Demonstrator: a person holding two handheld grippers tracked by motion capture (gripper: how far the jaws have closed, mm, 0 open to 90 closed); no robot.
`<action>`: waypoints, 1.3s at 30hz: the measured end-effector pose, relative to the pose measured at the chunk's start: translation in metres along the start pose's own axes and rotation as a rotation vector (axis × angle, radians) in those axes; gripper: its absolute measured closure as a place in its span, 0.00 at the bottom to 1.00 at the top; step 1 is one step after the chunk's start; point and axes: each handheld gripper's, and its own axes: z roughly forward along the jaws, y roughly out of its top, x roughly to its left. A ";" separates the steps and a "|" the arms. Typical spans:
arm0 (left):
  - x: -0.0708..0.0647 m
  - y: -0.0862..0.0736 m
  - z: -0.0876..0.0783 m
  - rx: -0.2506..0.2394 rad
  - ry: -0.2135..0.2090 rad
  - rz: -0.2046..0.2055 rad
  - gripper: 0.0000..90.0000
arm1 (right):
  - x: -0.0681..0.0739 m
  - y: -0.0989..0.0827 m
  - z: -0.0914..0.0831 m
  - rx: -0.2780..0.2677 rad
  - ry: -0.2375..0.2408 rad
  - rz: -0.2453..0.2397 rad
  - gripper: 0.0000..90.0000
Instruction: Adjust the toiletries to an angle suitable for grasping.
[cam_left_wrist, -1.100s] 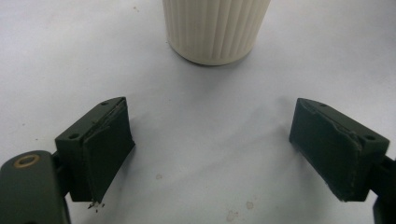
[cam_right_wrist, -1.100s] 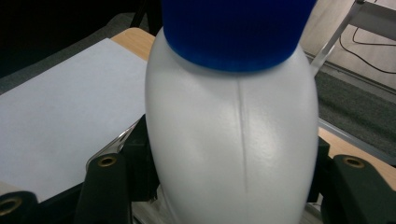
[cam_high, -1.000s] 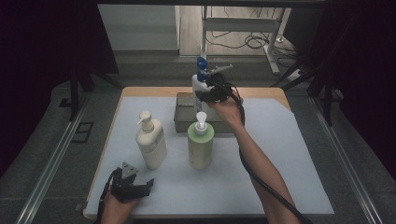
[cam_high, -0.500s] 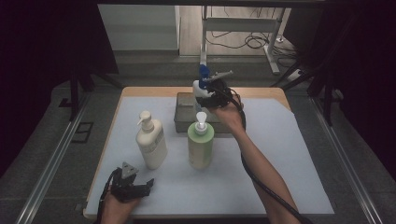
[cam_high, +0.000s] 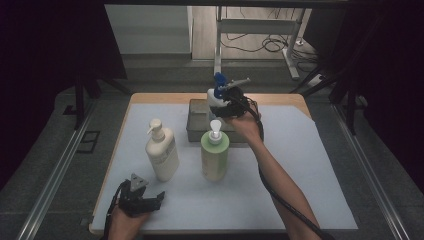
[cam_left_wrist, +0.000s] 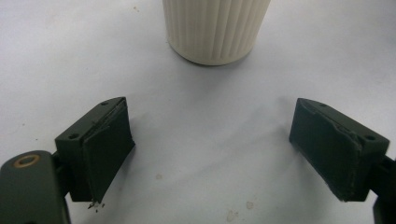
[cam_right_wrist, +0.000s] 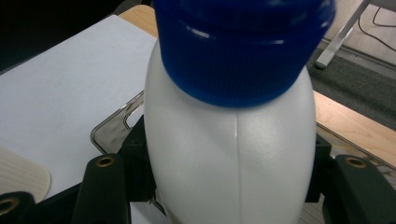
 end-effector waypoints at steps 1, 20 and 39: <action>0.000 0.000 0.000 0.000 0.001 0.002 0.14 | -0.001 0.000 0.000 -0.002 0.002 0.008 0.43; 0.000 0.000 0.000 -0.001 0.000 0.000 0.14 | -0.004 -0.014 -0.003 0.004 0.033 -0.019 0.38; 0.000 0.000 0.000 0.000 0.001 0.000 0.14 | -0.020 -0.051 -0.029 -0.001 0.066 0.032 0.58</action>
